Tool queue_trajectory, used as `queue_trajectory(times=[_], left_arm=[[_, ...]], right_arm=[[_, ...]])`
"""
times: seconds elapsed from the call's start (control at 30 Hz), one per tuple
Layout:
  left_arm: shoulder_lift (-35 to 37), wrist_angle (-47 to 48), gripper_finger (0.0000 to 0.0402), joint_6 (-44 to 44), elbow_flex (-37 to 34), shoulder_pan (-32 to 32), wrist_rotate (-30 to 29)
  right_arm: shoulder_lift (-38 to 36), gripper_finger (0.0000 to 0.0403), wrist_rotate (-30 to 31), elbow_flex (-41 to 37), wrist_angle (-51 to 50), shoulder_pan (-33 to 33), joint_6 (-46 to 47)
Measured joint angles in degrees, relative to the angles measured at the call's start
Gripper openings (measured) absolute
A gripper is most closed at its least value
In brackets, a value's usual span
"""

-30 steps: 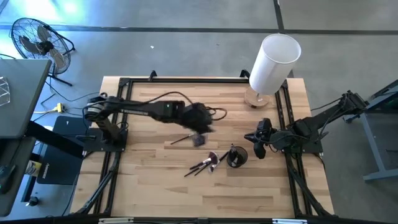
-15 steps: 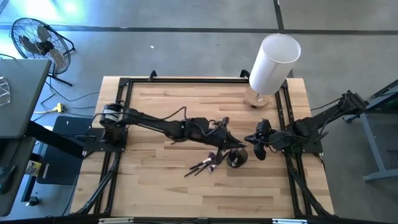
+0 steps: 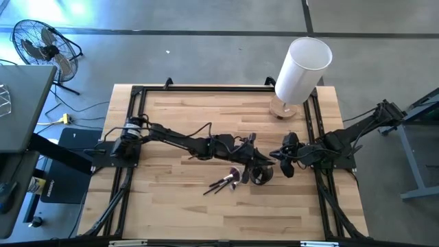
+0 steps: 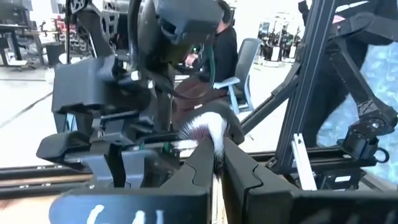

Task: Put items in baskets/containers
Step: Put the blush brush into the mesh organizer

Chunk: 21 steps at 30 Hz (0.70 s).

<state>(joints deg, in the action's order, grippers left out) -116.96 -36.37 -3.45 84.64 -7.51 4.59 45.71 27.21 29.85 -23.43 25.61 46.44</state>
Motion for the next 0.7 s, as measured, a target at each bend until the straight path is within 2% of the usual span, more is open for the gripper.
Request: queue_trajectory(times=[0.53,0.7], left_arm=[[0.1,0.8,0.0004,0.2,0.0,0.0,-1.1],[0.1,6.3,0.0015,0.0,0.0,0.0,-1.1]], right_arm=[[0.0,0.0012,-0.1,0.0,-0.3,0.0,-0.4],[0.0,0.0012,-0.6,0.0,-0.3,0.0,-0.4]])
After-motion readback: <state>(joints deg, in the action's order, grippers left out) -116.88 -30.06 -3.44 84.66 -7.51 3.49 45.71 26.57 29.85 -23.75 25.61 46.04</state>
